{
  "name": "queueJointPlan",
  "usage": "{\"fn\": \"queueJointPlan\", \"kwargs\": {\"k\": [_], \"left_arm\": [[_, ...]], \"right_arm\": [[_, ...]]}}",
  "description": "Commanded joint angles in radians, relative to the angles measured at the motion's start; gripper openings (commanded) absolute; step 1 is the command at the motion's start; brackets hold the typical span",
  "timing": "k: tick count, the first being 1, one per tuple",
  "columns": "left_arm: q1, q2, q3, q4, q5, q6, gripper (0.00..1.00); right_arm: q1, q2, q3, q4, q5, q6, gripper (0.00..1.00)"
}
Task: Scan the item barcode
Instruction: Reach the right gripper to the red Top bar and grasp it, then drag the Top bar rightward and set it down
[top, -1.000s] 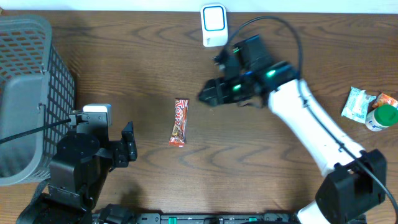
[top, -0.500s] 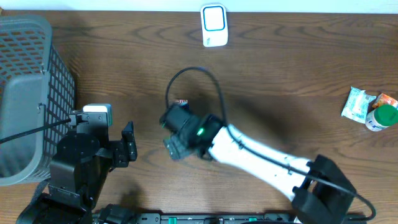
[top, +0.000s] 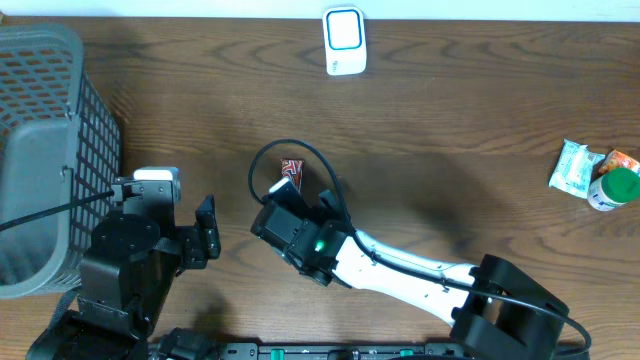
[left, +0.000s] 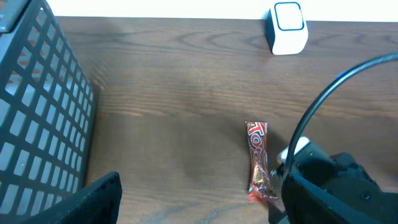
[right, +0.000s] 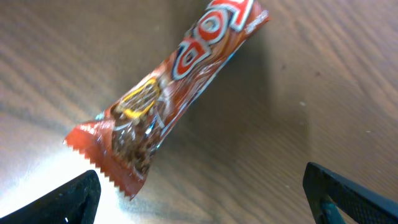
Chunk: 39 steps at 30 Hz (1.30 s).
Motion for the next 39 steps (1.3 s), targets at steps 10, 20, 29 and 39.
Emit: {"fn": "queueJointPlan", "kwargs": {"k": [10, 20, 29, 39], "left_arm": [[0.0, -0.002, 0.015, 0.0, -0.009, 0.002, 0.83], [0.0, -0.002, 0.015, 0.0, -0.009, 0.002, 0.83], [0.0, -0.002, 0.015, 0.0, -0.009, 0.002, 0.83], [0.0, -0.002, 0.015, 0.0, -0.009, 0.002, 0.83]], "right_arm": [[0.056, 0.026, -0.011, -0.054, -0.043, -0.095, 0.99], [0.056, 0.196, -0.011, 0.009, 0.047, -0.219, 0.99], [0.057, 0.214, -0.011, 0.095, 0.094, -0.298, 0.83], [0.003, 0.207, 0.032, 0.076, 0.175, -0.212, 0.01]]}}
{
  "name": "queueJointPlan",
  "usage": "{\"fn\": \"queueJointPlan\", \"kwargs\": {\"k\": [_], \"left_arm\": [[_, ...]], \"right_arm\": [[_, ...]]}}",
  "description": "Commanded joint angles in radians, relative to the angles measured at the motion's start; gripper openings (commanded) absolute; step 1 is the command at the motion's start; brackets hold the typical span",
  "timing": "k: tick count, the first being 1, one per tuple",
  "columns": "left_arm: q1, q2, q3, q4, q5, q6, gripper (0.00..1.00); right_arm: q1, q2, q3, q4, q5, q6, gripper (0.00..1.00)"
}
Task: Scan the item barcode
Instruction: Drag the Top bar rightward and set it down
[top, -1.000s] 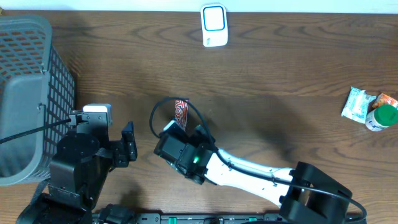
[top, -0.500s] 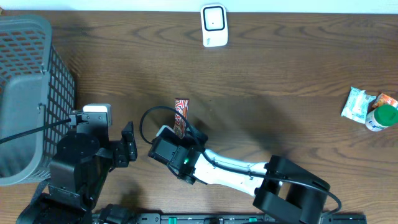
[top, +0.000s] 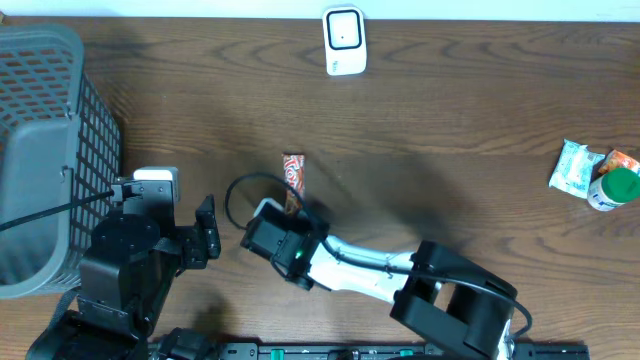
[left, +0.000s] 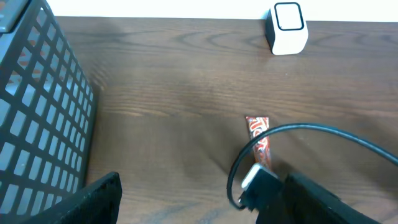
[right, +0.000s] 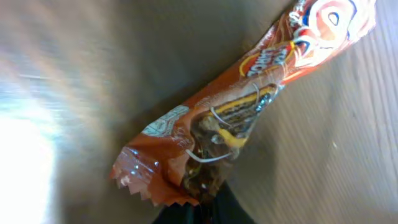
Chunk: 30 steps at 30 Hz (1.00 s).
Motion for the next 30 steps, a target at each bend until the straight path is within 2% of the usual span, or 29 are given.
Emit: {"fn": "queueJointPlan", "kwargs": {"k": [1, 7, 13, 19, 21, 26, 30], "left_arm": [[0.0, -0.002, 0.014, 0.0, -0.009, 0.002, 0.83], [0.0, -0.002, 0.014, 0.0, -0.009, 0.002, 0.83], [0.0, -0.002, 0.014, 0.0, -0.009, 0.002, 0.83], [0.0, -0.002, 0.014, 0.0, -0.009, 0.002, 0.83], [0.0, -0.002, 0.014, 0.0, -0.009, 0.002, 0.83], [0.0, -0.002, 0.014, 0.0, -0.009, 0.002, 0.83], [0.0, -0.002, 0.014, 0.0, -0.009, 0.002, 0.83]], "right_arm": [[-0.03, 0.006, 0.045, -0.056, 0.068, 0.084, 0.01], [-0.058, -0.142, 0.235, -0.237, 0.006, 0.127, 0.01], [-0.071, -0.327, 0.297, -0.33, -0.064, 0.134, 0.01], [-0.174, -0.357, 0.295, -0.514, -0.125, 0.316, 0.01], [-0.211, -0.36, 0.295, -0.546, -0.262, 0.34, 0.01], [-0.337, -0.36, 0.295, -0.557, -0.883, 0.263, 0.01], [-0.452, -0.36, 0.295, -0.573, -1.352, 0.1, 0.01]]}}
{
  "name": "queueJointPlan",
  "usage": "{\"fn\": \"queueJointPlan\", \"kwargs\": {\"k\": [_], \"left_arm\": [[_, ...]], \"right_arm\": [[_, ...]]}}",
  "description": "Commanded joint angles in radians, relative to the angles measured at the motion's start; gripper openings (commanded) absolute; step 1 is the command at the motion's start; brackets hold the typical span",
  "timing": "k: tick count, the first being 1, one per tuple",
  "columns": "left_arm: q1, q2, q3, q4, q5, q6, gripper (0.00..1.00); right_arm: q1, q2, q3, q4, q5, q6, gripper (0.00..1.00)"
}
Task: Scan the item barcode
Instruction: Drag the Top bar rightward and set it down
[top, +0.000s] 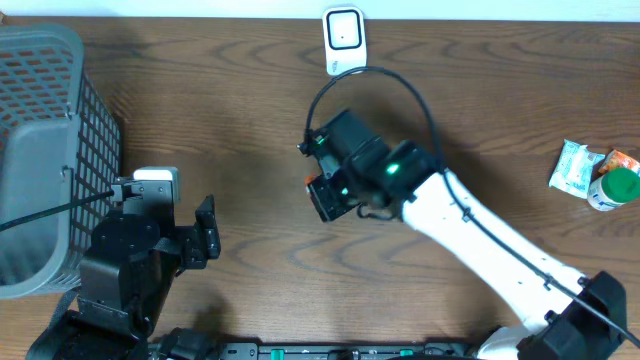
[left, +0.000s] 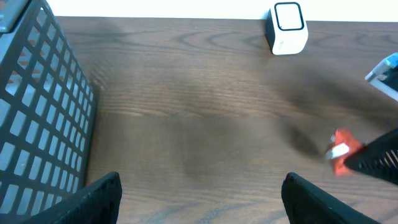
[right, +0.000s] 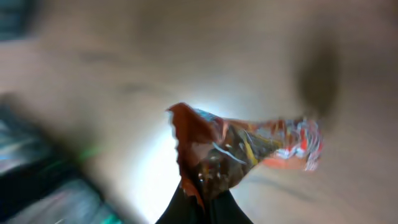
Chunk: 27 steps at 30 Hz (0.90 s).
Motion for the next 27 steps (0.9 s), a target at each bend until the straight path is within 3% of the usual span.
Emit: {"fn": "queueJointPlan", "kwargs": {"k": [1, 4, 8, 10, 13, 18, 27], "left_arm": [[0.0, -0.002, 0.014, 0.0, -0.009, 0.002, 0.83], [0.0, -0.002, 0.014, 0.0, -0.009, 0.002, 0.83], [0.0, -0.002, 0.014, 0.0, -0.009, 0.002, 0.83], [0.0, -0.002, 0.014, 0.0, -0.009, 0.002, 0.83], [0.0, -0.002, 0.014, 0.0, -0.009, 0.002, 0.83], [0.0, -0.002, 0.014, 0.0, -0.009, 0.002, 0.83], [0.0, -0.002, 0.014, 0.0, -0.009, 0.002, 0.83]], "right_arm": [[-0.093, -0.005, 0.003, -0.017, -0.594, -0.185, 0.01], [-0.165, -0.005, -0.016, -0.039, -0.848, -0.363, 0.01], [-0.203, -0.005, -0.105, -0.019, -0.962, -0.615, 0.01], [-0.203, -0.004, -0.186, 0.071, -1.061, -0.721, 0.01], [-0.203, 0.003, -0.326, 0.329, -1.212, -0.698, 0.01], [-0.204, 0.049, -0.426, 0.623, -1.209, -0.454, 0.01], [-0.286, 0.19, -0.433, 0.678, -1.191, -0.399, 0.01]]}}
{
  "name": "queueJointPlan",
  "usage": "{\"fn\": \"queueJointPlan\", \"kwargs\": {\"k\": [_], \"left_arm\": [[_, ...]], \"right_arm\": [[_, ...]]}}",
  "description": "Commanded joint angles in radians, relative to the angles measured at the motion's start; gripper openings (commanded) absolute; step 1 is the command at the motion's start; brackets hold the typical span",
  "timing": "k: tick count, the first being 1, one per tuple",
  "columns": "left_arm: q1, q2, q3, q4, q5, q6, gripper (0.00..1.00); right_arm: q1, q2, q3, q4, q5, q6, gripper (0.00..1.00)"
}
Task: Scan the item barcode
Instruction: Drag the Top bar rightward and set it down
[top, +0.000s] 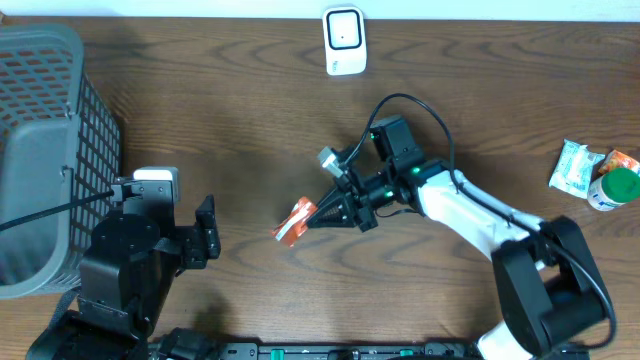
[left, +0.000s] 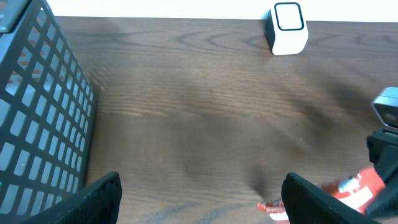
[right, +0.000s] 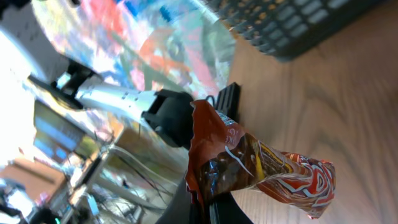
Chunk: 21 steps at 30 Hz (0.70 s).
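A red-orange candy bar (top: 294, 222) hangs above the table's middle, pinched by one end in my right gripper (top: 314, 217), which is shut and points left. In the right wrist view the candy bar (right: 273, 172) sticks out to the right from the closed right gripper (right: 208, 202), with the left arm and basket behind it. The white barcode scanner (top: 343, 40) stands at the table's far edge. My left gripper (top: 207, 240) is open near the front left, holding nothing. From the left wrist, the candy bar (left: 348, 190) shows at the lower right and the scanner (left: 287, 28) far off.
A grey mesh basket (top: 40, 150) stands at the left edge, close to the left arm. A white-green packet (top: 575, 165) and a green-lidded bottle (top: 615, 187) lie at the far right. Brown wood table (top: 200, 110) all round.
The right gripper, still holding the bar, has come forward and lower from near the scanner. It now points left, so its camera looks toward the left arm and basket.
The bar first lay on the table under the open right gripper. Then the gripper was shut on the bar's end at the table. After that it held the bar up nearer the scanner, and now holds it sideways over the table's middle. The left arm stayed still.
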Motion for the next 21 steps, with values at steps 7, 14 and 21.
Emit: {"fn": "queueJointPlan", "kwargs": {"k": [7, 14, 21], "left_arm": [[0.0, -0.002, 0.014, 0.0, -0.009, 0.002, 0.83], [0.0, -0.002, 0.014, 0.0, -0.009, 0.002, 0.83], [0.0, -0.002, 0.014, 0.0, -0.009, 0.002, 0.83]], "right_arm": [[-0.114, 0.192, -0.006, 0.006, -0.036, 0.043, 0.01], [-0.25, 0.236, -0.006, -0.012, 0.071, 0.078, 0.05], [-0.404, 0.235, -0.006, -0.15, 0.635, 0.162, 0.47]]}}
